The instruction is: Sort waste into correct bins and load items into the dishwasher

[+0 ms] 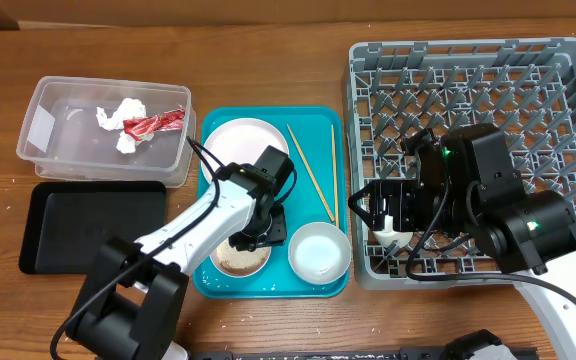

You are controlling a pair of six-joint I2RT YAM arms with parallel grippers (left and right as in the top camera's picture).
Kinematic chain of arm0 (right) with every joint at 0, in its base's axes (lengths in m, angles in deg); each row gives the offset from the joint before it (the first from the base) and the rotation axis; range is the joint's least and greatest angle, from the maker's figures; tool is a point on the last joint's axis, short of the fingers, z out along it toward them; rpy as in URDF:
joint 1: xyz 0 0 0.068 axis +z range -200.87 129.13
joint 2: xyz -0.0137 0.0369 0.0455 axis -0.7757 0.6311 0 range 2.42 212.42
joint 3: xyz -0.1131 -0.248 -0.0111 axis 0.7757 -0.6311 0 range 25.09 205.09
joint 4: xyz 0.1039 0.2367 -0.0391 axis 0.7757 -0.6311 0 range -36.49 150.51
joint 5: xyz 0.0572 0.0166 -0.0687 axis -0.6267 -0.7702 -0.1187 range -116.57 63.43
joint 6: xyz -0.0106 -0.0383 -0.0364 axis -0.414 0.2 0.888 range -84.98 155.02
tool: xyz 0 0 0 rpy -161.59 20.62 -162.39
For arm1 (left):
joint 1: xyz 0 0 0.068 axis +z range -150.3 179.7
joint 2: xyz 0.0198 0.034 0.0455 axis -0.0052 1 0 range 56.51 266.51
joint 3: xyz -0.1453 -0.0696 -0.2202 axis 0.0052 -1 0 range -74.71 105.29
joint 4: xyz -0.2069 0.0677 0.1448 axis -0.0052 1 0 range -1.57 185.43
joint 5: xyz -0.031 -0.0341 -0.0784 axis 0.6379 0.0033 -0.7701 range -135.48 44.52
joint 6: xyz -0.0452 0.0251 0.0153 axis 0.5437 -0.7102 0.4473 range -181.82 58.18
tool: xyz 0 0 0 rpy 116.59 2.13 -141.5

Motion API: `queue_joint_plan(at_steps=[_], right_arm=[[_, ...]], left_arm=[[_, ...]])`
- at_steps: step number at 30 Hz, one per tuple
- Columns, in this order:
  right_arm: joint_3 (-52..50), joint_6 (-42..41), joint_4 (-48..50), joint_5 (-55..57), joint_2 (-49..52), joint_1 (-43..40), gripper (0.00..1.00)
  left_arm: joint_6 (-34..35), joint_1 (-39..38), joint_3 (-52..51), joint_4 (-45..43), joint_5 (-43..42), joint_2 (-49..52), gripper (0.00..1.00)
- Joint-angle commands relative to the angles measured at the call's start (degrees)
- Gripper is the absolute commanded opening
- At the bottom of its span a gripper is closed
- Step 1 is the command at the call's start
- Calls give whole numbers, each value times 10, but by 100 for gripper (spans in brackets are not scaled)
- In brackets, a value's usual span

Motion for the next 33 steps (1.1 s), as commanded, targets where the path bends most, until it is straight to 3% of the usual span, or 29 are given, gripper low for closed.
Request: queue_joint_plan(at_steps=[1,4,7,12,16,21,29,33], right_arm=[[11,0,2,-3,-3,-1,95],[11,0,2,-3,-3,-1,95],[11,0,0,-3,-3,-1,95],[11,0,-4,-3,-3,-1,95],[11,0,-5,-3,-3,-1,95],[11,0,-11,-3,-3,-1,95],[11,0,-12,-3,-3,-1,95],[11,0,-10,-3,-3,-1,95]], left_arm=[[10,0,3,3,-2,2,34],[10,0,14,19,11,-1,26],[5,0,28,45,29,-3,4],[-43,0,68,92,57,-10,4],[-119,26,122,148,73,-28,4],[-227,148,153,153,-58,-85,4],[-448,511,110,162,-433,-91,4],[-513,639,74,161,-558,-57,4]])
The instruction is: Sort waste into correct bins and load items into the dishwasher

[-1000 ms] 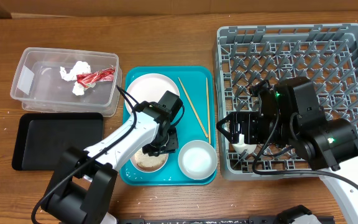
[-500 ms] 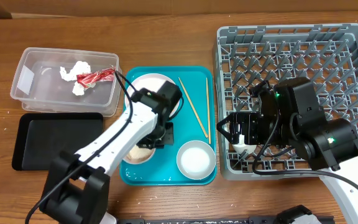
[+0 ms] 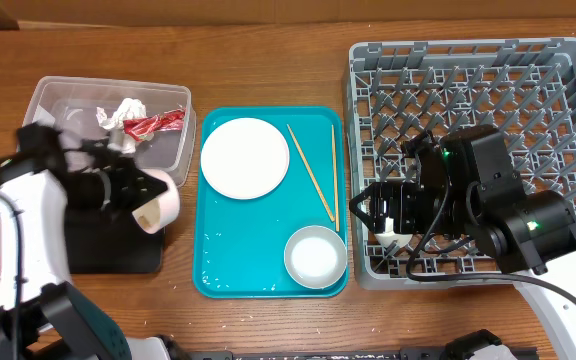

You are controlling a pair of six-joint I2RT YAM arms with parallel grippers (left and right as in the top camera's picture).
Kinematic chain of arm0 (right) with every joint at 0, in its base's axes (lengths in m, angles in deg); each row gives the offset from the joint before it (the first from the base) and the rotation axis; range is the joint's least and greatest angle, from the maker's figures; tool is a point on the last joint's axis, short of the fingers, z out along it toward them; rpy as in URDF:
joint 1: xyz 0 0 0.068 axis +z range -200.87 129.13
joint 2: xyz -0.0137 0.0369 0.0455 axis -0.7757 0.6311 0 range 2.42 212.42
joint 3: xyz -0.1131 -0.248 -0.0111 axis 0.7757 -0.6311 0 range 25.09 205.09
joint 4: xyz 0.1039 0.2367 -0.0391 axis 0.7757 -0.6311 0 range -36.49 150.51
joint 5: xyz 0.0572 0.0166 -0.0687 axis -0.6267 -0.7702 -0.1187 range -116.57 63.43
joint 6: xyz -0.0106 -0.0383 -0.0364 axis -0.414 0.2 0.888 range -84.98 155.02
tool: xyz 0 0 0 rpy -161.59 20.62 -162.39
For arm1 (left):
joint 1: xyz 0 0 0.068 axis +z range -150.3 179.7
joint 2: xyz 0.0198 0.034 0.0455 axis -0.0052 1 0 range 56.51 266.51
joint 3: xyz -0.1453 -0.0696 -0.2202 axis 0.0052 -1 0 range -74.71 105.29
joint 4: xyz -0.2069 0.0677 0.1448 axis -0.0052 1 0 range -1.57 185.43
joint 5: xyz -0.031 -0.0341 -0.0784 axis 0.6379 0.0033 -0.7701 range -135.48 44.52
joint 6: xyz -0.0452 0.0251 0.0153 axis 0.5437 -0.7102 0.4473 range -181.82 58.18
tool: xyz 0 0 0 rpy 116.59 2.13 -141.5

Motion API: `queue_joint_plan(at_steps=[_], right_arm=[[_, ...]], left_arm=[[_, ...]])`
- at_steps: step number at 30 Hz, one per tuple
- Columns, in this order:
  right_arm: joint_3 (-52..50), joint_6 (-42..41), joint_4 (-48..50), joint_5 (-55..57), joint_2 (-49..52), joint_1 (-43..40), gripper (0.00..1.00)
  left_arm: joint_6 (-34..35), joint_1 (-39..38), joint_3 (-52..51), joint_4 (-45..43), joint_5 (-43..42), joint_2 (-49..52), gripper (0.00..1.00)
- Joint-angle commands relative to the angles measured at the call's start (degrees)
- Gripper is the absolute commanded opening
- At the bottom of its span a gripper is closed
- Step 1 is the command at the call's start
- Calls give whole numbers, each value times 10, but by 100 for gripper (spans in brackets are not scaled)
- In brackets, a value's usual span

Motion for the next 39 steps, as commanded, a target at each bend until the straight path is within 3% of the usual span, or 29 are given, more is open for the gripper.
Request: queue_joint_plan(at_steps=[1,7,21,23,24,25,26,27,28,31,39], right_arm=[[11,0,2,-3,-3,0,95],[11,0,3,-3,-3,0,95],[11,0,1,-3,-3,0,95],[11,0,1,-3,-3,0,95],[11,0,1,-3,-3,0,95],[11,0,1,-3,-3,0,95],[11,0,1,-3,-3,0,95],[11,0,0,-3,-3,0,95],[11,0,-1,-3,-3,0,95],[11,0,2,-3,-3,0,95],[11,0,3,-3,-3,0,95]], left_arm=[[-119,121,-43,6,-221,58,4],[-273,177,-48,108,-346,145,4],[-419,225,-47,199,-358,153,4],[-391,225,-47,220,-356,155,4],[-475,225,-47,248,-376,151,4],[-492,225,-47,232,-376,151,4],[-399,225,-47,226,-360,156,4],[-435,225,-47,252,-366,155,4],[-528,225,-47,273,-377,150,4],[-488,226,-47,273,-369,151,4],[-501,226,-43,288,-338,150,4]])
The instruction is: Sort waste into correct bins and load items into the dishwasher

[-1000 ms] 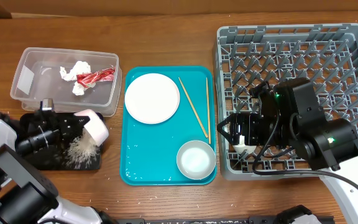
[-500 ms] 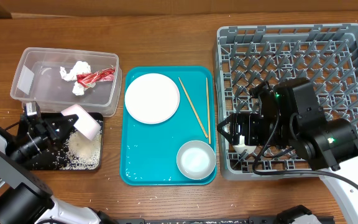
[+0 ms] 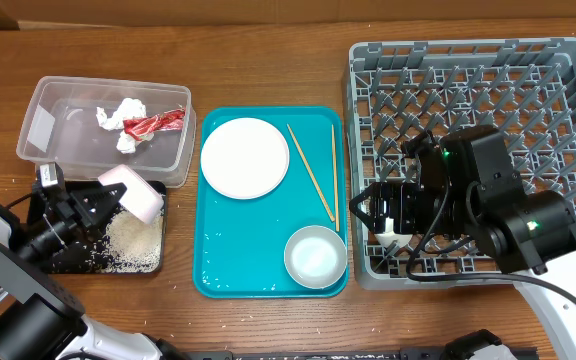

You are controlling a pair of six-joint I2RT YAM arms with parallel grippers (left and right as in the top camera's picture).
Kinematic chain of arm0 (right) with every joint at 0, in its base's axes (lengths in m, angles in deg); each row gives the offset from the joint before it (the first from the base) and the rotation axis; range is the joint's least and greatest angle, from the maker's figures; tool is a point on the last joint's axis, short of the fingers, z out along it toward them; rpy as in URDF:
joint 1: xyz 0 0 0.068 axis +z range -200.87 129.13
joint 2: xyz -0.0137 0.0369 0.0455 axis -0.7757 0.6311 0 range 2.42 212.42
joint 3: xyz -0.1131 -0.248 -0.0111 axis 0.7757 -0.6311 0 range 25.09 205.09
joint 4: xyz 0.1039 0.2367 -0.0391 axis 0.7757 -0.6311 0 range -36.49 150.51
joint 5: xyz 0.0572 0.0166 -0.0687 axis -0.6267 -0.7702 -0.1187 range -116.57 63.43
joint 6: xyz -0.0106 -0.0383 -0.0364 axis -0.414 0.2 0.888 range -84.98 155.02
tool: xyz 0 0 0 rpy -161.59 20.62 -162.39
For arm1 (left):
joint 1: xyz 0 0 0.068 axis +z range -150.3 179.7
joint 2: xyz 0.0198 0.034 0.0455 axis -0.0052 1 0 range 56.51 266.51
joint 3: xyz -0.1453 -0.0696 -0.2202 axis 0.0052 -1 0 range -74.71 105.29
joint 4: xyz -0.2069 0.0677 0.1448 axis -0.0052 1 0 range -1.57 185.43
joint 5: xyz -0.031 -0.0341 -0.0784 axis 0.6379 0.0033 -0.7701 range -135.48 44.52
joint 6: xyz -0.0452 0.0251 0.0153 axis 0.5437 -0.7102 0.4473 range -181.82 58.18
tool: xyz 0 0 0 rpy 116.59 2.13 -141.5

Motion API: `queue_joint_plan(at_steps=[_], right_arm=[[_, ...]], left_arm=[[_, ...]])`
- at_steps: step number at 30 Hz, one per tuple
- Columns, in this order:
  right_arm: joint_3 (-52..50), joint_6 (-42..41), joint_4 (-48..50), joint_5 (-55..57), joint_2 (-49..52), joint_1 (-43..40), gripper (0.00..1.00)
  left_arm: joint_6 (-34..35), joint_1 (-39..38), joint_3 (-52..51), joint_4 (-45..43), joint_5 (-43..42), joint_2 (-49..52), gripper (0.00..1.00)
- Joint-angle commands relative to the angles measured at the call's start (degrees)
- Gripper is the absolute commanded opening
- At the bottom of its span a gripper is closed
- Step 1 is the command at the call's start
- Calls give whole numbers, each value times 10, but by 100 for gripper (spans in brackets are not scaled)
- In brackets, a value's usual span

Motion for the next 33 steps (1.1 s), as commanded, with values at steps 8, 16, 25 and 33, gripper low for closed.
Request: queue_joint_plan(at_steps=[8,16,25,33], right_arm=[[11,0,30,-3,-3,-1,95],[11,0,38,-3,-3,-1,94],[10,0,33,-3,-2,-1,94],[-14,16,42,16,44,46,89]], left_arm=[[184,-138,9,-69,159,-125,4],[582,-427,2,-255,576,-189,4],[847,-726,-86,-394,792,-183,8],[816,-681,15,-293,762,-183,71]])
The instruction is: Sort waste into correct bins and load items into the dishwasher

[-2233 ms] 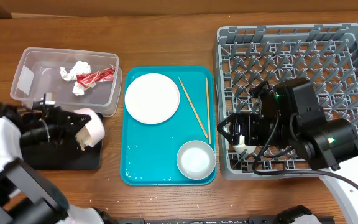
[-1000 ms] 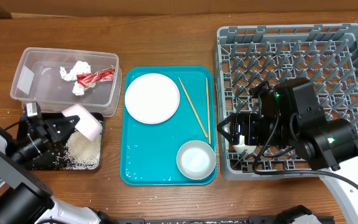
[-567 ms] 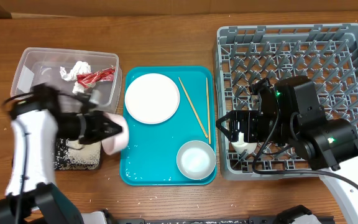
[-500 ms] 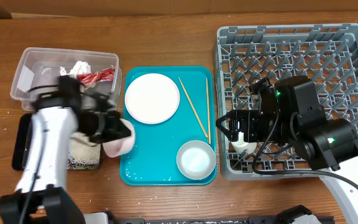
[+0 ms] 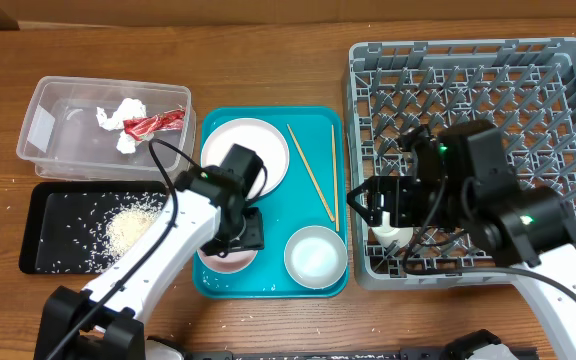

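Observation:
My left gripper (image 5: 246,233) is down on the teal tray (image 5: 273,285), shut on the rim of a pink bowl (image 5: 223,260) that rests at the tray's front left. Its inside is hidden by the arm. A heap of rice (image 5: 128,228) lies scattered in the black tray (image 5: 43,200). On the teal tray are also a white plate (image 5: 268,150), two chopsticks (image 5: 311,175) and a white bowl (image 5: 316,252). My right gripper (image 5: 366,205) hangs open at the left edge of the grey dish rack (image 5: 468,80), next to a white cup (image 5: 390,233) in the rack.
A clear bin (image 5: 53,100) at the back left holds crumpled paper (image 5: 118,115) and a red wrapper (image 5: 154,122). The wooden table shows around the trays. The rack fills the right side.
My left arm has moved from the black tray, where it held the pink bowl tipped, to the teal tray. The bowl now rests at the tray's front left. The right arm shifted slightly.
First my left gripper held the bowl with rice in it on the teal tray. Then it had the bowl by the clear bin, then tipped over the black tray with rice spilled there. Now the bowl is back on the teal tray. The right arm stayed at the rack.

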You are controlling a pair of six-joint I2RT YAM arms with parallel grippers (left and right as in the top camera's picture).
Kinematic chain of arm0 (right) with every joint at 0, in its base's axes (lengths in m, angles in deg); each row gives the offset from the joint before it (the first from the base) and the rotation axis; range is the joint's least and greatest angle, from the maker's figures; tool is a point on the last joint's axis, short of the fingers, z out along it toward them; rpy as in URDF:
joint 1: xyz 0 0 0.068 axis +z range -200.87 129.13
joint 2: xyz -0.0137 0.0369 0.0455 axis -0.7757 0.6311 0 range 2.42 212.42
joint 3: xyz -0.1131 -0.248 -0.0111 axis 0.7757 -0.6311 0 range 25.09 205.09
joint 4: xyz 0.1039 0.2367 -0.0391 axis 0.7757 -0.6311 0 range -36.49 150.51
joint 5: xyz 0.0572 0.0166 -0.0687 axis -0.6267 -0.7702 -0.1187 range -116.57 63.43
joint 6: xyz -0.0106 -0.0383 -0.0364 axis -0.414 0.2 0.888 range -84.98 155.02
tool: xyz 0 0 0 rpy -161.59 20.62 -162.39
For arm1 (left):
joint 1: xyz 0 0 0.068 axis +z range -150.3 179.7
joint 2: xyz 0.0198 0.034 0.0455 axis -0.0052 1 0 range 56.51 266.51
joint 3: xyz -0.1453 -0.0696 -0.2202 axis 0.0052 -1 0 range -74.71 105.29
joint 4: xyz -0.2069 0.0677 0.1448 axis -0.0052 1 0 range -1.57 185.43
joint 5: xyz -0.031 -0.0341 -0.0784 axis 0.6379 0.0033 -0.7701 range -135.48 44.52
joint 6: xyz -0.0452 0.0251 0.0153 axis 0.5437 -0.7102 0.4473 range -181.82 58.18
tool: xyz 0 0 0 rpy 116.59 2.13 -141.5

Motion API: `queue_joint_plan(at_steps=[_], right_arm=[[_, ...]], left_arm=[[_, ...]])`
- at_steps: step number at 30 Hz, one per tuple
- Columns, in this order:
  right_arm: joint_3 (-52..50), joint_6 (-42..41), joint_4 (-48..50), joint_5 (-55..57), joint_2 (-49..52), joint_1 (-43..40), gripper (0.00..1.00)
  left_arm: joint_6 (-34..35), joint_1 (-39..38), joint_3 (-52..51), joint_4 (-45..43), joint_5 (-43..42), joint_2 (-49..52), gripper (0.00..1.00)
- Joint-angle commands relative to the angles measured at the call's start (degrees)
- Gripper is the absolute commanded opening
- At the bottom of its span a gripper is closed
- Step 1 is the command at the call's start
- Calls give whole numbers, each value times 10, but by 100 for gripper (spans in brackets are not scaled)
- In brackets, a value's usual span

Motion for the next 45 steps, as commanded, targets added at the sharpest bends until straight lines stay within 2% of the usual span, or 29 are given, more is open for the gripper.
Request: queue_joint_plan(at_steps=[1,4,7,13,15,18,22,24,25,27,32,45], right_arm=[[-14,14,12,28,38,55,89],[-14,13,35,87,98,145,89],[-14,-2,84,104,147,194,89],[-14,-58,155,107,179,199,89],[-13,-59,153,127,175,199,89],[-5,-80,131,210,148,199,91],[15,-86,129,356,72,199,100],[17,-110,133,420,31,198,100],[17,-110,137,431,10,192,100],[17,-110,138,431,-7,181,100],[16,-110,120,431,-1,174,100],[16,-110,119,431,11,174,100]], left_arm=[[-18,51,99,65,14,-5,72],[-69,110,204,139,17,-16,77],[-97,144,258,174,17,-29,78],[-107,169,274,218,59,-61,80],[-109,169,274,233,59,-66,67],[-111,168,274,233,59,-99,65],[-149,168,281,202,58,-204,72],[-159,168,286,196,58,-258,76],[-165,168,286,196,57,-285,81],[-164,168,286,197,59,-325,100],[-164,168,286,203,59,-391,100],[-164,168,285,203,59,-393,100]])
